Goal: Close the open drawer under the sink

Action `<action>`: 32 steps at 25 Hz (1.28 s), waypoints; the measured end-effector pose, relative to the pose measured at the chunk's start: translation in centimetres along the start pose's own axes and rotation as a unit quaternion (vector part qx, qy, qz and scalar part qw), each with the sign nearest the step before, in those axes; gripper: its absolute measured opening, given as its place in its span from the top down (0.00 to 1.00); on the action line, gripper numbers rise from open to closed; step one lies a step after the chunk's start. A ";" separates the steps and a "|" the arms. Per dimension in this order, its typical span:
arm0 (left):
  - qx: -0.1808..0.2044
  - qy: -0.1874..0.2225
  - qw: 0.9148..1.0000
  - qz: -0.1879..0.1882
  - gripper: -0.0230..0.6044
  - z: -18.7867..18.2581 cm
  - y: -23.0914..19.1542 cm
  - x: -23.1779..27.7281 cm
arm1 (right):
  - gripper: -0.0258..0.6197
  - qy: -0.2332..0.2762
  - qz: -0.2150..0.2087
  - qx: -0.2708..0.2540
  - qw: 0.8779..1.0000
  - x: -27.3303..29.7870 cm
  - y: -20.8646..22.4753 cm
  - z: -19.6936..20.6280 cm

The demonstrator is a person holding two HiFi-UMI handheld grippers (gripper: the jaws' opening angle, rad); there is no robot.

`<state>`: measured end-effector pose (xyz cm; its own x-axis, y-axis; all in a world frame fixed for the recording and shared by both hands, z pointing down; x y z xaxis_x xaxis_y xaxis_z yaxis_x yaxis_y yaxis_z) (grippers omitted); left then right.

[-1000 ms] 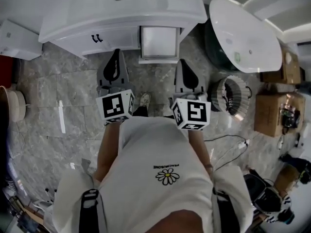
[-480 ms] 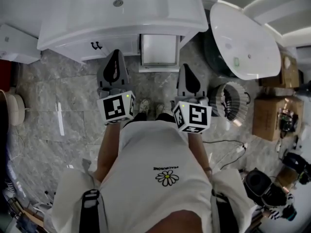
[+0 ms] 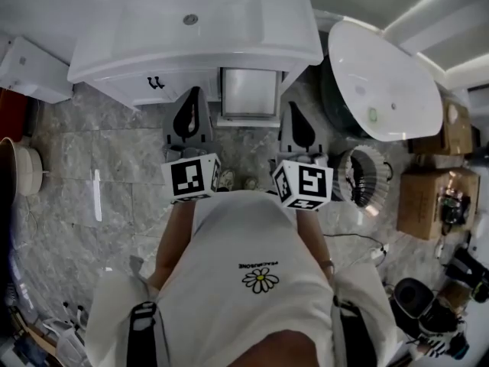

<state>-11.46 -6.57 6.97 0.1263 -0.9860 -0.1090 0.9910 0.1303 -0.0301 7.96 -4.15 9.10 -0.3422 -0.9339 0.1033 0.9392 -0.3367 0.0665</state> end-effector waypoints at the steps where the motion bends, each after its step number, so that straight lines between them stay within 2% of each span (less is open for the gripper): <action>1: 0.000 0.007 1.000 0.001 0.93 -0.2 0.2 -0.1 | 0.92 0.002 -0.002 0.005 1.000 -0.1 0.1 0.0; 5: -0.003 0.011 1.000 0.000 0.93 -1.1 0.9 -0.7 | 0.92 0.011 -0.010 0.015 1.000 -0.2 0.2 -0.1; 9: 0.005 0.009 1.000 0.001 0.93 -1.2 1.5 -1.2 | 0.92 0.013 -0.021 -0.005 1.000 0.1 0.0 -0.6; 12: 0.002 0.006 1.000 0.002 0.93 -0.7 2.0 -1.3 | 0.92 0.014 -0.021 -0.015 1.000 0.3 0.3 -0.7; 15: 0.004 -0.009 1.000 0.001 0.93 0.8 2.2 -1.5 | 0.92 0.005 -0.040 0.005 0.999 0.7 0.2 0.4; 21: 0.014 -0.034 0.999 -0.017 0.93 5.9 1.1 0.3 | 0.92 -0.016 -0.046 -0.005 0.999 3.7 0.8 4.5; 29: 0.028 -0.069 0.996 -0.039 0.93 17.7 -0.1 0.5 | 0.92 -0.020 -0.049 -0.002 0.999 6.5 1.4 13.4; 32: 0.038 -0.079 0.995 -0.048 0.93 21.3 -0.3 0.0 | 0.92 -0.019 -0.035 0.007 0.999 7.0 1.8 17.0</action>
<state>-10.83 -8.81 28.19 0.0299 -0.9983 0.0490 0.9986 0.0320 0.0431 6.79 -9.22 26.85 -0.4084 -0.9026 0.1359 0.9124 -0.3994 0.0893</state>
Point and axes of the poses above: the fingertips, and each gripper's own axes: x forward along the fingers, y to its right, z out of its underside, the point moved 2 cm from there along -x, backward along the fingers, and after that the axes turned 7 degrees about -z, right-handed, at the moved point
